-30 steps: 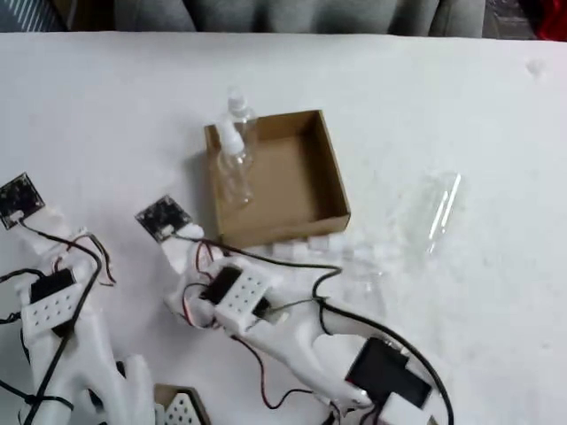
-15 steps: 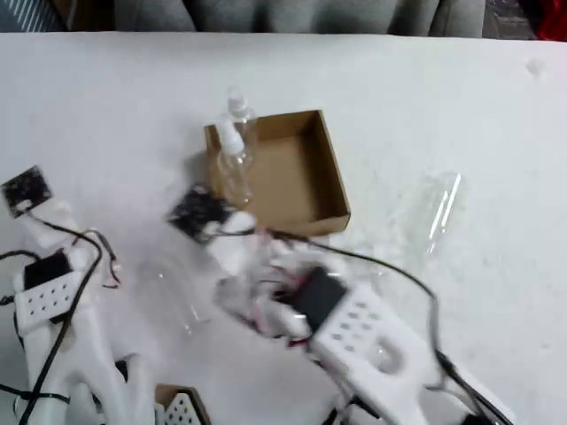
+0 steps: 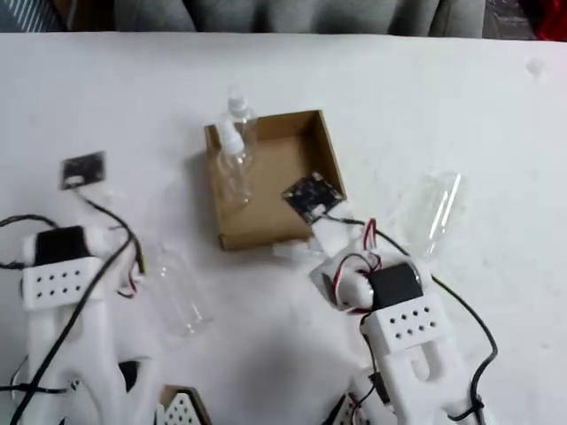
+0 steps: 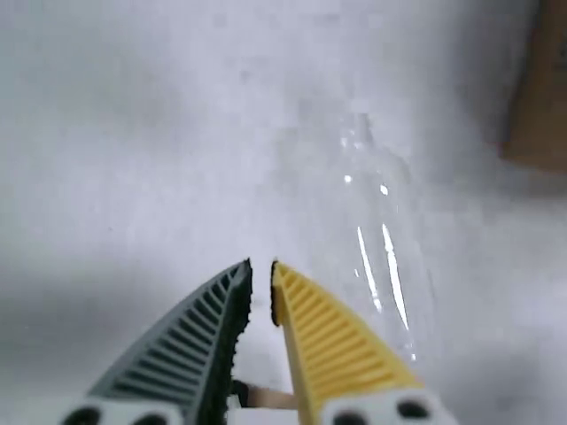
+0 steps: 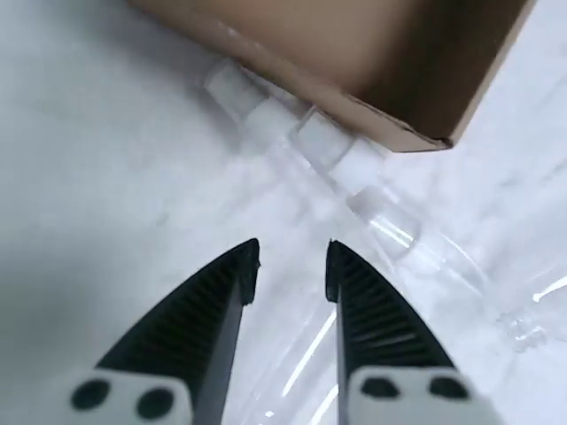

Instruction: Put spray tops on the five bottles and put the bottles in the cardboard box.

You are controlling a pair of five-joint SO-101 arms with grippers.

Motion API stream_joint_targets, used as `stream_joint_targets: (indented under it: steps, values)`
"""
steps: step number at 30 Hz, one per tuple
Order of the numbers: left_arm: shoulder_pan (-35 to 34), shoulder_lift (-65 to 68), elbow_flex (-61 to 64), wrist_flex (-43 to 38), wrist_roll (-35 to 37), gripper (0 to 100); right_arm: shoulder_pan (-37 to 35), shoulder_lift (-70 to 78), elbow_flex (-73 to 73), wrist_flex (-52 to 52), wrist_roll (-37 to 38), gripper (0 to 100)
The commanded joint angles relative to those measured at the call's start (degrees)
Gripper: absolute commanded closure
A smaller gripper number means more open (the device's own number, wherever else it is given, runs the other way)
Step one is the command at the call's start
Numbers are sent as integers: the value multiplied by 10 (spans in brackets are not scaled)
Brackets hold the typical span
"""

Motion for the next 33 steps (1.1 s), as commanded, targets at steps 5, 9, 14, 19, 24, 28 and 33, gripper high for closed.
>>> stream_joint_targets:
  steps: [5,9,14,19,24,28,33]
  values:
    - [109,3,11,10,67,679,9,-9,49,-71,5,914]
    - [109,3,55,-40,71,633,5,-9,62,-79,5,914]
    - [108,4,93,-96,84,656,-12,-10,62,-77,6,914]
    - [108,29,104,-125,91,655,-14,-9,62,-77,6,914]
    - [111,143,91,-171,113,657,-14,-8,66,-77,6,914]
    - [119,204,64,-190,136,657,-14,-11,78,-87,7,914]
    - [145,233,61,-218,137,838,-13,-11,84,-92,6,914]
